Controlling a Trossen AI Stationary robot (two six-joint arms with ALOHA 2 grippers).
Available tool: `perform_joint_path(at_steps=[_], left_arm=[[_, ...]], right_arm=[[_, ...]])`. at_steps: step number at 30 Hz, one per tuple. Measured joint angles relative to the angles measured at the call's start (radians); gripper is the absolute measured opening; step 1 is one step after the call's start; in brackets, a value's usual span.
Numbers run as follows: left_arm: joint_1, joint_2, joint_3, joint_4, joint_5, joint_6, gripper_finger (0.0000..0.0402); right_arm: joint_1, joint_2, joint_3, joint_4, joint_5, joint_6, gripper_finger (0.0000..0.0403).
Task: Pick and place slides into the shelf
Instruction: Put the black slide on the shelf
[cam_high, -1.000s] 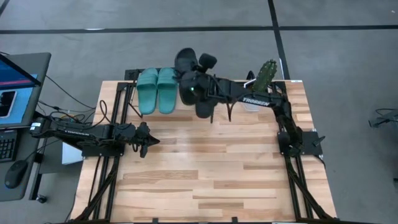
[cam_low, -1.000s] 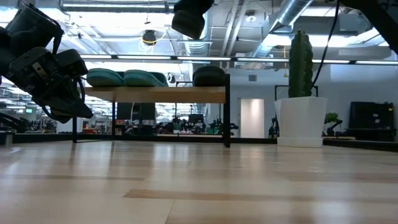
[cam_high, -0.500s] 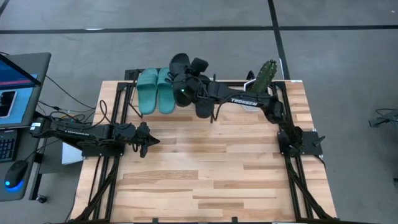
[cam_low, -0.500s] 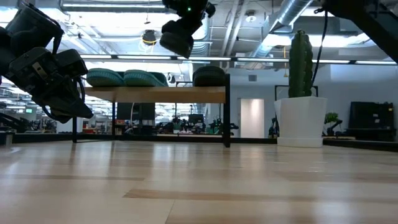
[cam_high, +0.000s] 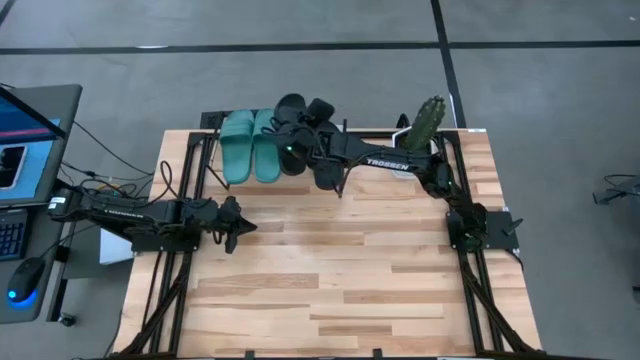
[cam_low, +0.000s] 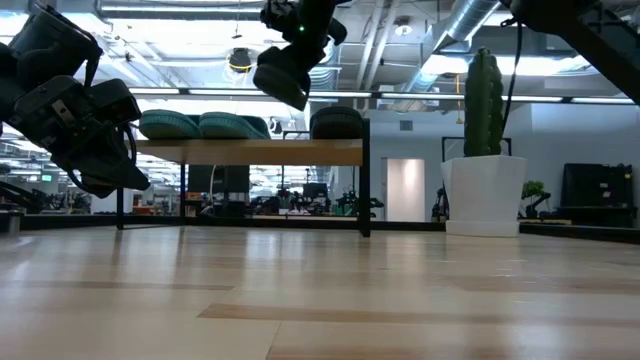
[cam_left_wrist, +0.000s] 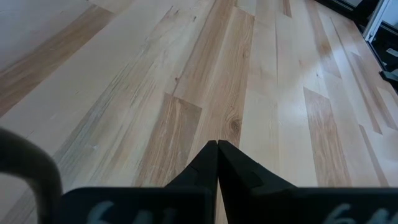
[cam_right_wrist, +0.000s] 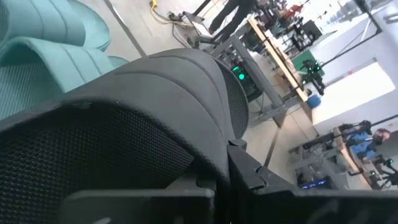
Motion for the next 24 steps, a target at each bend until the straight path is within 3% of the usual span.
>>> perform_joint_path(at_steps=[24], left_arm=[[0.000, 0.000, 0.000, 0.000, 0.000, 0.000, 0.0000]], right_arm=[[-0.009, 0.000, -0.052, -0.146, -0.076, 0.220, 0.0000]])
